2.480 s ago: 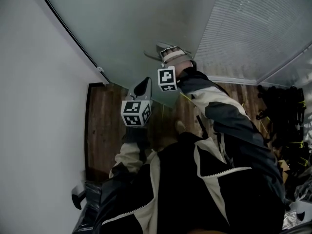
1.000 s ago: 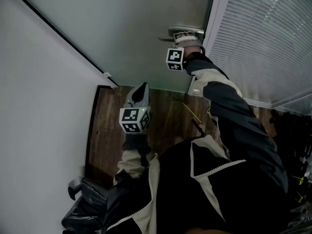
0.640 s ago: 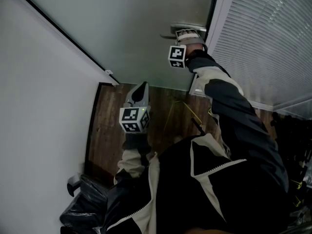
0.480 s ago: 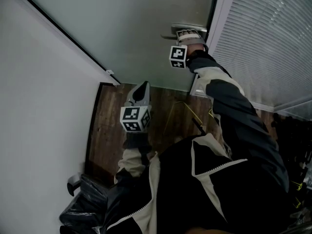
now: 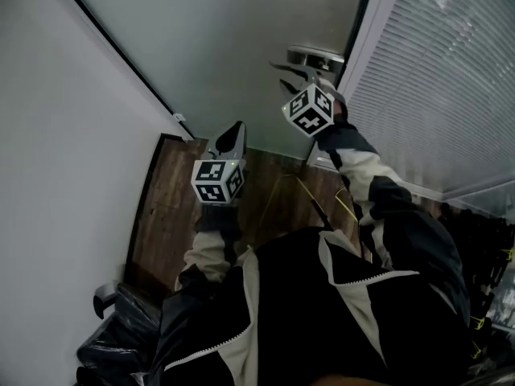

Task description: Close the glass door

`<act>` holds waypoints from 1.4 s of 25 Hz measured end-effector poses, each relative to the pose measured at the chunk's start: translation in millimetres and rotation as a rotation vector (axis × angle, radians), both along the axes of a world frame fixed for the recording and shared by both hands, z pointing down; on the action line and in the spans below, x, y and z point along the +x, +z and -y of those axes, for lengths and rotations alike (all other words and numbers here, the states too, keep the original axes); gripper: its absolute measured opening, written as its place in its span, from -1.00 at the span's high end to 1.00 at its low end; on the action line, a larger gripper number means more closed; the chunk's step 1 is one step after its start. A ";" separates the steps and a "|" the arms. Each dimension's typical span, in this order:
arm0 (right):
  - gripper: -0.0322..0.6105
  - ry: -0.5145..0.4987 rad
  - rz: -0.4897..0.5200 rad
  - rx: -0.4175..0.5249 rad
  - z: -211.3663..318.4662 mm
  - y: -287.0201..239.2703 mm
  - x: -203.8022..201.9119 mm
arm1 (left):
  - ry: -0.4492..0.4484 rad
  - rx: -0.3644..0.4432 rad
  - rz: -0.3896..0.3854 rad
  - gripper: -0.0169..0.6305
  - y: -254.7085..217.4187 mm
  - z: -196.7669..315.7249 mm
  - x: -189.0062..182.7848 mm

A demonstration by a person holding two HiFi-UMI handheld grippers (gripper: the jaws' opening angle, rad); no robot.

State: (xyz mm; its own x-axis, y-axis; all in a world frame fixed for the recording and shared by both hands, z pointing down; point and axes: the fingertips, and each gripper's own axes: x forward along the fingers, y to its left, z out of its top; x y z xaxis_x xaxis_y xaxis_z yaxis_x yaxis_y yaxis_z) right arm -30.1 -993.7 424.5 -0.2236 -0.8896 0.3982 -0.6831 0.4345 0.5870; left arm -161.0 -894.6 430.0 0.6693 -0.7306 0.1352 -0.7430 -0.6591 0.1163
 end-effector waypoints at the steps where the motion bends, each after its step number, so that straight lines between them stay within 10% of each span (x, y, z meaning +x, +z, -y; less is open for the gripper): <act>1: 0.52 -0.017 0.161 0.006 -19.7 -10.1 -12.9 | 0.003 0.003 -0.008 0.94 -3.4 -0.1 1.7; 6: 0.89 -0.041 0.601 0.016 -89.7 -33.0 -51.7 | 0.002 0.049 -0.048 0.94 -27.4 0.3 13.3; 35: 0.90 -0.005 0.608 -0.007 -110.3 -9.7 -50.8 | -0.006 0.061 -0.004 0.94 -23.7 2.3 36.0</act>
